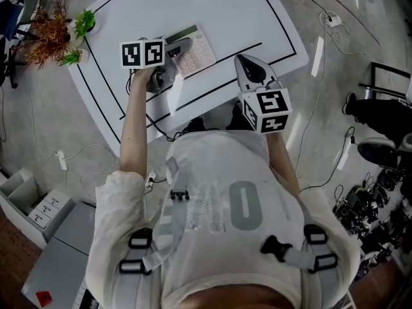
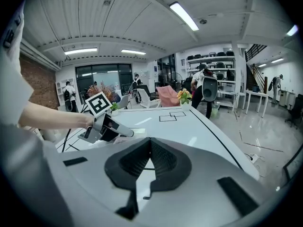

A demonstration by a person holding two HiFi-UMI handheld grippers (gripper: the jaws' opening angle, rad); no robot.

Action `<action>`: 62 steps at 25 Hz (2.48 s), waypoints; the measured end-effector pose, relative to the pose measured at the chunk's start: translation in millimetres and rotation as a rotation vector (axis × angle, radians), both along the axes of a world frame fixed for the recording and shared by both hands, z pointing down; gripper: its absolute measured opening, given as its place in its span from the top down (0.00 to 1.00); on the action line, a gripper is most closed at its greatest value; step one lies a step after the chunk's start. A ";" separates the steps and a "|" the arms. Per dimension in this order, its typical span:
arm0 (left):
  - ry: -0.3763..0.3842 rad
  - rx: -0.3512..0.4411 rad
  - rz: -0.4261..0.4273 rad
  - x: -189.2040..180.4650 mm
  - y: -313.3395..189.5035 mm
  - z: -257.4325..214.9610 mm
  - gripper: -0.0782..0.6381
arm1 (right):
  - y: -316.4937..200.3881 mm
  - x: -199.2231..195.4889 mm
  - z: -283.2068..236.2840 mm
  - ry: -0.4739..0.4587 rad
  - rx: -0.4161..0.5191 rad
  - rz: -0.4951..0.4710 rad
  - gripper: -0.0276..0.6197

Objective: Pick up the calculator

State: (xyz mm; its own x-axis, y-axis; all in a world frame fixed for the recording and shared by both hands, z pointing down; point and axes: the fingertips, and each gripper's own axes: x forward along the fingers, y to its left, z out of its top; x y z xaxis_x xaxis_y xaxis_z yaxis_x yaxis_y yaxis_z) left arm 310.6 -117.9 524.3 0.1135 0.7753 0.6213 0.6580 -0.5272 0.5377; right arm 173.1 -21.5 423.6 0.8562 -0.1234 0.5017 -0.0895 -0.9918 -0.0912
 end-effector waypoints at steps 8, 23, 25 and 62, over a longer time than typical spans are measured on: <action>0.003 0.036 0.011 5.9 -5.4 4.4 0.55 | -0.1 4.1 2.4 -0.005 -0.010 0.006 0.95; -0.268 -0.330 -0.022 -29.7 31.2 -18.1 0.78 | -3.7 7.9 11.1 -0.042 -0.007 -0.017 0.95; -0.257 -0.327 -0.028 -29.1 30.8 -17.3 0.78 | -7.3 10.6 12.0 -0.043 -0.003 -0.020 0.95; 0.522 -0.232 -0.377 22.8 18.9 -185.6 0.78 | 38.2 74.7 -94.0 0.251 -0.044 -0.082 0.95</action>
State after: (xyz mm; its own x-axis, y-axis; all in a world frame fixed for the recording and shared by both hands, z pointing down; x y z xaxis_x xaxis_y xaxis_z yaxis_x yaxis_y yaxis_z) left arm 333.4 -99.0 338.7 0.6413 0.7307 0.2340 0.6559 -0.6804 0.3268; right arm 247.8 16.7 329.6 0.9425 -0.1805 0.2812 -0.1845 -0.9828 -0.0127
